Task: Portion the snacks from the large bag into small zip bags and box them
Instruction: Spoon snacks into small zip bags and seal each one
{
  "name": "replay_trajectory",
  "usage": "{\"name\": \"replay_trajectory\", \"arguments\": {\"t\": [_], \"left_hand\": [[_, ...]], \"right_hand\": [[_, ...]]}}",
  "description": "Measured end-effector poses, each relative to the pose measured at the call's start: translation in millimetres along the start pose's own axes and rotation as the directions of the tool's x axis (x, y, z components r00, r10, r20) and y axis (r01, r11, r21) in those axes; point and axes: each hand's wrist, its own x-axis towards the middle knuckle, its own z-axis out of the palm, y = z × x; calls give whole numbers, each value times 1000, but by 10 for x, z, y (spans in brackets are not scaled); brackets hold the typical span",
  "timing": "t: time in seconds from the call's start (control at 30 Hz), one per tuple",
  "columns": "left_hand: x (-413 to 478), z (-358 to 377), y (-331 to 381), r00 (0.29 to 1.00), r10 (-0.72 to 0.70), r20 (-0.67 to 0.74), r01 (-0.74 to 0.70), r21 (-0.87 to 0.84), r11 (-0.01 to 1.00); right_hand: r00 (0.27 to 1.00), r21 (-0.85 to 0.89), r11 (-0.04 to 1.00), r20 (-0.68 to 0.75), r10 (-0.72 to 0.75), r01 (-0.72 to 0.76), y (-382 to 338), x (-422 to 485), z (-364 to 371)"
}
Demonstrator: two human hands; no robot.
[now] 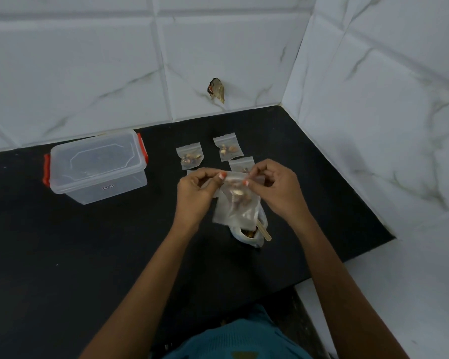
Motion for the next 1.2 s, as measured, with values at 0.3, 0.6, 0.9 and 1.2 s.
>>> {"name": "replay_trajectory", "arguments": {"t": [0.3, 0.6, 0.9, 1.2], "left_hand": [[-9, 9, 61, 999, 17, 39, -15, -50, 999], [-17, 41, 102, 999, 49, 20, -47, -82, 996], [-51, 60, 82, 999, 33, 39, -32, -29, 999], [-19, 23, 88, 998, 52, 29, -52, -2, 999]], "right_hand": [[993, 86, 992, -69, 95, -89, 7, 36, 9], [979, 302, 934, -15, 203, -189, 20, -19, 43], [974, 130, 969, -57, 220, -211, 38, -2, 48], [958, 233, 930, 64, 278, -286, 15, -16, 45]]}}
